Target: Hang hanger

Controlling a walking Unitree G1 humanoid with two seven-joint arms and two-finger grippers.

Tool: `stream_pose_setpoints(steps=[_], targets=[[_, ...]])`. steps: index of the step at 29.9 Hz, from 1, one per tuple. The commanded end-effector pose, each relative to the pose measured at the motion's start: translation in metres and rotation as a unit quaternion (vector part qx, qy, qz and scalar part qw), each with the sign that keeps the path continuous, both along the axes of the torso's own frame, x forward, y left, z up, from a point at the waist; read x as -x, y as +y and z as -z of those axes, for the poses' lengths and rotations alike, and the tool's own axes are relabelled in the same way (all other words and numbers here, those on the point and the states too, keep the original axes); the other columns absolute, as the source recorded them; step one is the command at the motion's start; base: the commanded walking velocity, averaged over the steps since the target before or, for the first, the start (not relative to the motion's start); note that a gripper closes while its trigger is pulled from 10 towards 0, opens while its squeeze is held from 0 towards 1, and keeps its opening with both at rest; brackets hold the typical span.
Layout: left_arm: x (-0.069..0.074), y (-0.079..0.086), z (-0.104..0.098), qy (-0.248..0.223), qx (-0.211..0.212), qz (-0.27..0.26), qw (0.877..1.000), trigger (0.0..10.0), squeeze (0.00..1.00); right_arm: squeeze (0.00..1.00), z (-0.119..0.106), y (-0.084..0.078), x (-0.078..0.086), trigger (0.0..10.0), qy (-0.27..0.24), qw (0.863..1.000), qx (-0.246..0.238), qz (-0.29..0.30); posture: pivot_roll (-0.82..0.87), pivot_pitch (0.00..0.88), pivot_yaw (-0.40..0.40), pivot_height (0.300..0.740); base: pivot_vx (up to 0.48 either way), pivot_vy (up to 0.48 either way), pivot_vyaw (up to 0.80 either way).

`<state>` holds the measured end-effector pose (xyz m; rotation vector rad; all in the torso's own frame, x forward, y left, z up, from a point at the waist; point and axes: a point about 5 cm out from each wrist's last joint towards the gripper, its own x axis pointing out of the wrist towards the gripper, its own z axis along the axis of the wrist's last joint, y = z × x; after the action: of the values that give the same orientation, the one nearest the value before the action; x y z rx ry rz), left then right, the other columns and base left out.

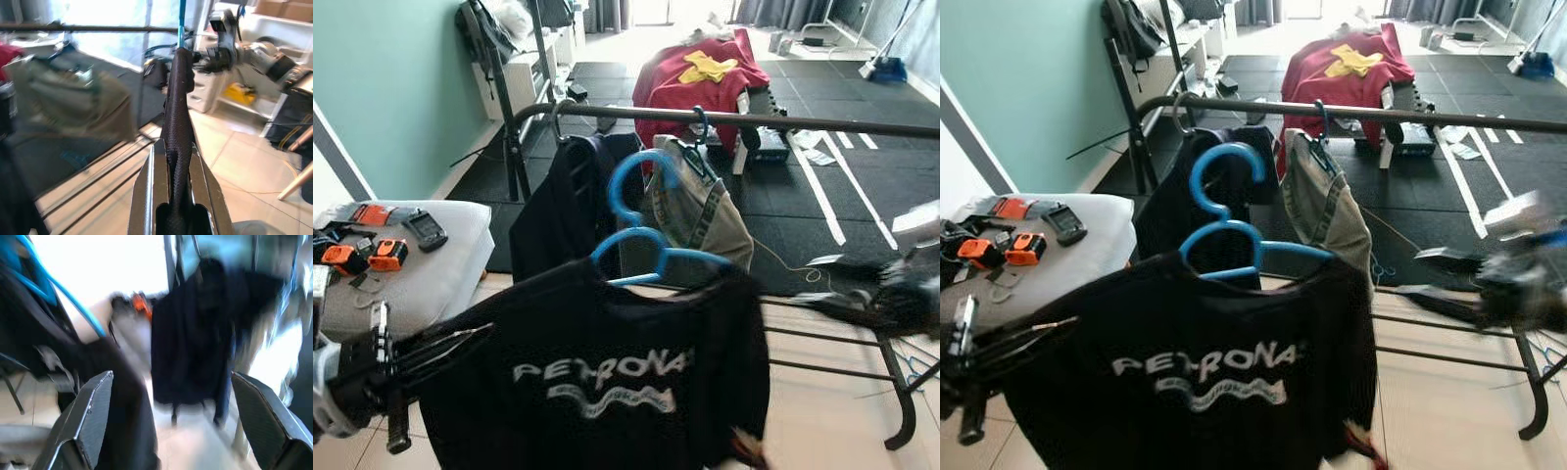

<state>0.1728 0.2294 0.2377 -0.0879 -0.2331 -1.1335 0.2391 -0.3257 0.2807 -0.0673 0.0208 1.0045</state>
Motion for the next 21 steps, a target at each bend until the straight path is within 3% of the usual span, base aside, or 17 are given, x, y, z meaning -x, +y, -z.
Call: stream_pose_setpoints(steps=[1, 7, 9, 13, 17, 19, 21], targets=[[0.000, -0.002, -0.008, -0.006, 0.004, 0.028, 1.000, 10.0, 0.00, 0.00, -0.013, 0.000, 0.011, 10.0, -0.020, 0.998, -0.025, -0.053, -0.16, 0.045, 0.037, 0.740, 0.000, 0.000, 0.00], [-0.004, -0.004, -0.023, -0.027, 0.018, 0.075, 0.997, 10.0, 0.00, 0.00, -0.025, 0.016, 0.019, 10.0, -0.040, 0.990, -0.008, -0.135, -0.16, 0.039, 0.044, 0.740, 0.000, 0.000, 0.00], [-0.004, -0.004, -0.023, -0.027, 0.018, 0.075, 0.997, 10.0, 0.00, 0.00, -0.025, 0.016, 0.019, 10.0, -0.040, 0.990, -0.008, -0.135, -0.16, 0.039, 0.044, 0.740, 0.000, 0.000, 0.00], [-0.008, -0.006, -0.042, -0.058, 0.040, 0.105, 0.992, 10.0, 0.00, 0.00, -0.026, 0.039, 0.017, 10.0, -0.042, 0.980, 0.021, -0.196, -0.15, 0.037, 0.047, 0.740, 0.000, 0.000, 0.00], [-0.009, -0.004, -0.048, -0.067, 0.049, 0.110, 0.990, 10.0, 0.00, 0.00, -0.019, 0.048, 0.017, 10.0, -0.022, 0.975, 0.064, -0.212, -0.15, 0.038, 0.048, 0.740, 0.000, 0.000, 0.00], [-0.009, -0.003, -0.050, -0.071, 0.056, 0.113, 0.989, 10.0, 0.00, 0.00, -0.013, 0.050, 0.012, 10.0, -0.013, 0.973, 0.107, -0.203, -0.15, 0.038, 0.045, 0.740, 0.000, 0.000, 0.00], [-0.008, -0.003, -0.051, -0.073, 0.059, 0.115, 0.989, 10.0, 0.00, 0.00, -0.011, 0.049, 0.009, 10.0, -0.015, 0.974, 0.116, -0.193, -0.15, 0.039, 0.044, 0.740, 0.000, 0.000, 0.00]])
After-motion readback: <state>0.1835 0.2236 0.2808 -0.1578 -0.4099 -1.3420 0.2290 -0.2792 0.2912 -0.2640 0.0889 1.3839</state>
